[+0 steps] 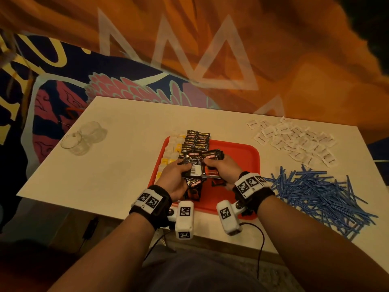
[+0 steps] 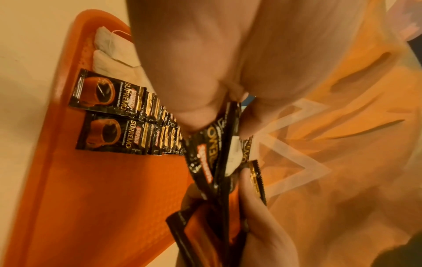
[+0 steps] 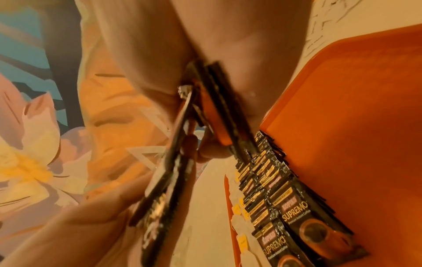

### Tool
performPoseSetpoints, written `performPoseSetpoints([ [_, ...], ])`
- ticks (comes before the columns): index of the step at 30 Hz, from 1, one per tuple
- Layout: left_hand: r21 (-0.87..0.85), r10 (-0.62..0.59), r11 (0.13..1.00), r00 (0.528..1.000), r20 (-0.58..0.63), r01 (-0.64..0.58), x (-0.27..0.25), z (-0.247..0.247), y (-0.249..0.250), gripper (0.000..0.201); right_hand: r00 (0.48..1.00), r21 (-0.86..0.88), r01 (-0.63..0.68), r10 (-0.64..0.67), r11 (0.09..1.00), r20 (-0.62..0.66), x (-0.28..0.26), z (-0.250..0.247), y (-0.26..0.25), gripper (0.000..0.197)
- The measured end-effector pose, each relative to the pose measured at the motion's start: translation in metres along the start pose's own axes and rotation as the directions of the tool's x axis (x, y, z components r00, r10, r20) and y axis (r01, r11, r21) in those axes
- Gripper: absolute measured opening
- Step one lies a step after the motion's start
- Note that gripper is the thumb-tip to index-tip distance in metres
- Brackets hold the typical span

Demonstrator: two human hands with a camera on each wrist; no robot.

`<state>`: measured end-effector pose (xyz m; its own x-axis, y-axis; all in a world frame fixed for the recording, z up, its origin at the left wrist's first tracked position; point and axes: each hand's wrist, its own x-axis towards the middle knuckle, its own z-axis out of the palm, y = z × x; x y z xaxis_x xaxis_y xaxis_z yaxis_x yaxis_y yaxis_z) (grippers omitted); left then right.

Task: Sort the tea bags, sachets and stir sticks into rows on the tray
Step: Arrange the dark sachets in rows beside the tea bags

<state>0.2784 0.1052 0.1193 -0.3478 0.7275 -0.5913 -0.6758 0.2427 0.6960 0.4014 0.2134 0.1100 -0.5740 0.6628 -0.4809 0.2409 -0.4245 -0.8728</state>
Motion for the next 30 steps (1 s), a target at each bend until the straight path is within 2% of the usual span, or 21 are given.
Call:
performPoseSetpoints([
  [3, 0.039, 0.020, 0.999, 0.999, -0.033, -0.018, 0.002, -0.001, 0.000, 0.034, 0.998, 0.168, 0.034, -0.025, 0.985, -0.053, -0.002, -0.004, -0.003, 0.025],
  [5, 0.055, 0.032, 0.998, 0.997, -0.075, -0.028, 0.004, -0.003, -0.001, 0.038, 0.994, 0.194, 0.064, -0.045, 0.979, -0.102, -0.001, -0.005, -0.001, 0.021],
  [7, 0.082, 0.038, 0.996, 0.995, -0.095, -0.030, 0.005, -0.004, -0.003, 0.041, 0.995, 0.126, 0.062, -0.051, 0.990, -0.087, -0.002, -0.002, 0.001, 0.008],
  [9, 0.120, 0.041, 0.992, 0.995, -0.096, -0.029, 0.004, -0.003, -0.003, 0.039, 0.997, -0.010, 0.066, -0.066, 0.998, -0.032, -0.005, 0.005, 0.001, 0.022],
  [11, 0.148, 0.045, 0.989, 0.994, -0.102, -0.029, 0.003, -0.003, -0.002, 0.035, 0.995, -0.071, 0.098, -0.100, 0.993, -0.021, -0.004, 0.011, 0.003, 0.031],
  [15, 0.168, 0.071, 0.985, 0.985, -0.155, -0.045, 0.006, -0.007, 0.001, 0.025, 0.964, -0.211, 0.189, -0.221, 0.959, -0.144, 0.000, 0.016, 0.005, 0.025],
  [18, 0.171, 0.103, 0.983, 0.975, -0.198, -0.069, 0.008, -0.011, 0.004, 0.025, 0.925, -0.407, 0.246, -0.338, 0.880, -0.172, -0.005, 0.018, -0.004, 0.027],
  [23, 0.217, 0.107, 0.974, 0.981, -0.163, -0.071, 0.006, -0.003, 0.008, 0.025, 0.919, -0.653, 0.320, -0.394, 0.686, 0.036, -0.015, 0.044, -0.010, 0.030],
  [25, 0.150, 0.087, 0.987, 0.984, -0.153, -0.064, 0.004, -0.003, 0.010, 0.024, 0.921, -0.683, 0.325, -0.382, 0.654, 0.072, -0.012, 0.052, -0.007, 0.031],
  [28, 0.001, 0.043, 0.999, 0.992, -0.119, -0.043, 0.000, -0.007, 0.013, 0.029, 0.933, -0.635, 0.300, -0.358, 0.712, 0.040, -0.011, 0.053, -0.012, 0.029],
  [30, -0.014, 0.027, 1.000, 0.997, -0.074, -0.028, -0.001, -0.009, 0.013, 0.034, 0.941, -0.613, 0.280, -0.337, 0.739, 0.025, -0.008, 0.049, -0.011, 0.024],
])
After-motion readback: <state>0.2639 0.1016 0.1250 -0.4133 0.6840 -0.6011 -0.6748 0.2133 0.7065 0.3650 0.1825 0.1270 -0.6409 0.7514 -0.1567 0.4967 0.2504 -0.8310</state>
